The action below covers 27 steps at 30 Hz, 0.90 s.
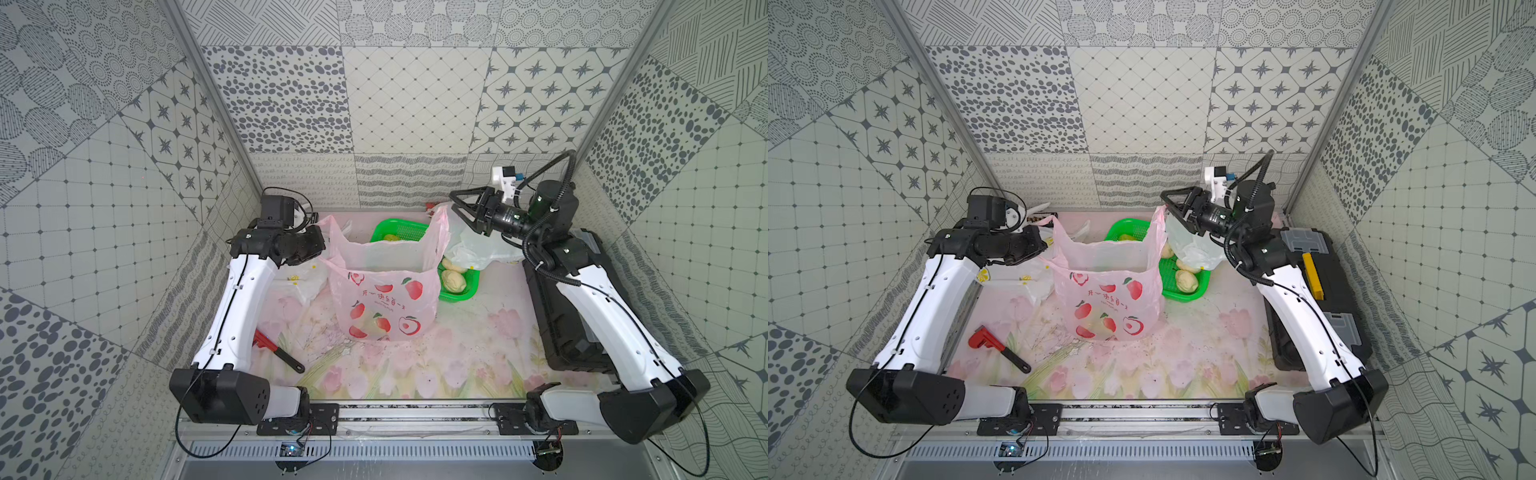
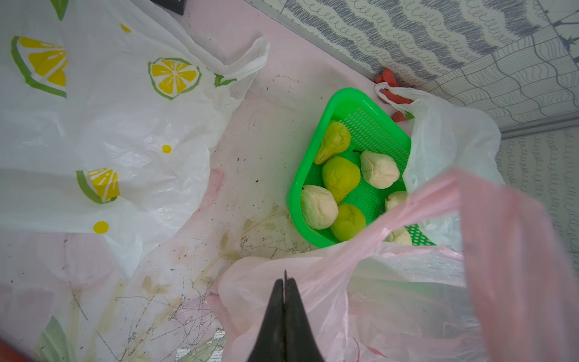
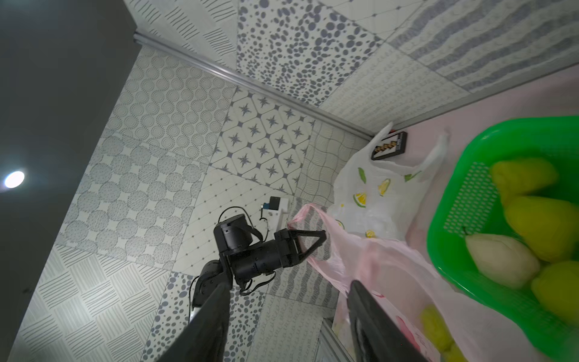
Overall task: Place the pears into plastic bags & tie knots
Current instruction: Pick up the pear from the basket.
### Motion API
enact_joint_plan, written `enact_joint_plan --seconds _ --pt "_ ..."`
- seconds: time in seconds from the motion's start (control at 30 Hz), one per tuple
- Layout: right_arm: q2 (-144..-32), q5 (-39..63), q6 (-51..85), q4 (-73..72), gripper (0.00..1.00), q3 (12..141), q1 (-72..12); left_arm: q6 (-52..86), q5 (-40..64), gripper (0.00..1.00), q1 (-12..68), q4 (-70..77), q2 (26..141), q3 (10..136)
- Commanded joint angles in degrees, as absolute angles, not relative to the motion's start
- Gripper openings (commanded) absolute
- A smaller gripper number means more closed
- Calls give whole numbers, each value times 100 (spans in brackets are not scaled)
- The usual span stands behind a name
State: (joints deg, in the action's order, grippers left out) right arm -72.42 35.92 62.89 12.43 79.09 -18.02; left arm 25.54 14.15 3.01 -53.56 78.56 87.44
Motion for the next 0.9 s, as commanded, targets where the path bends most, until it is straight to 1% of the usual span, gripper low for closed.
enact_joint_plan --seconds 0.0,0.03,0.1,0.17,0.23,0.37,0.5,0.7,0.8,0.87 --pt "-6906 2537 5774 2319 46 7124 -1600 2651 742 0 96 -5537 7629 8703" --pt "-6829 2098 5560 2700 39 6984 -1617 2646 617 0 92 -5557 7578 8732" --pt "-6777 1422 5311 3168 29 6740 -1705 2650 557 0 88 -5554 7464 8813" --pt "-6885 827 5043 3486 25 6636 -1894 2711 844 0 88 -5344 7280 8792" --pt "-7231 174 4684 3917 25 6809 -2283 2774 1394 0 97 -5182 7199 8828" --pt "-8121 -832 4182 4556 34 7358 -2970 2786 2043 0 236 -5027 7239 8924" --pt "-8968 -1491 3841 4938 48 7824 -3291 2761 2434 0 456 -4863 7284 9012" --pt "-10084 -1644 3105 5242 67 8409 -3364 2663 2609 0 747 -4777 7453 9118" --pt "-10522 -1744 2735 5299 74 8513 -3327 2646 2619 0 816 -4747 7484 9138" --pt "-10775 -1709 2501 5259 76 8558 -3272 2637 2620 0 842 -4746 7517 9148"
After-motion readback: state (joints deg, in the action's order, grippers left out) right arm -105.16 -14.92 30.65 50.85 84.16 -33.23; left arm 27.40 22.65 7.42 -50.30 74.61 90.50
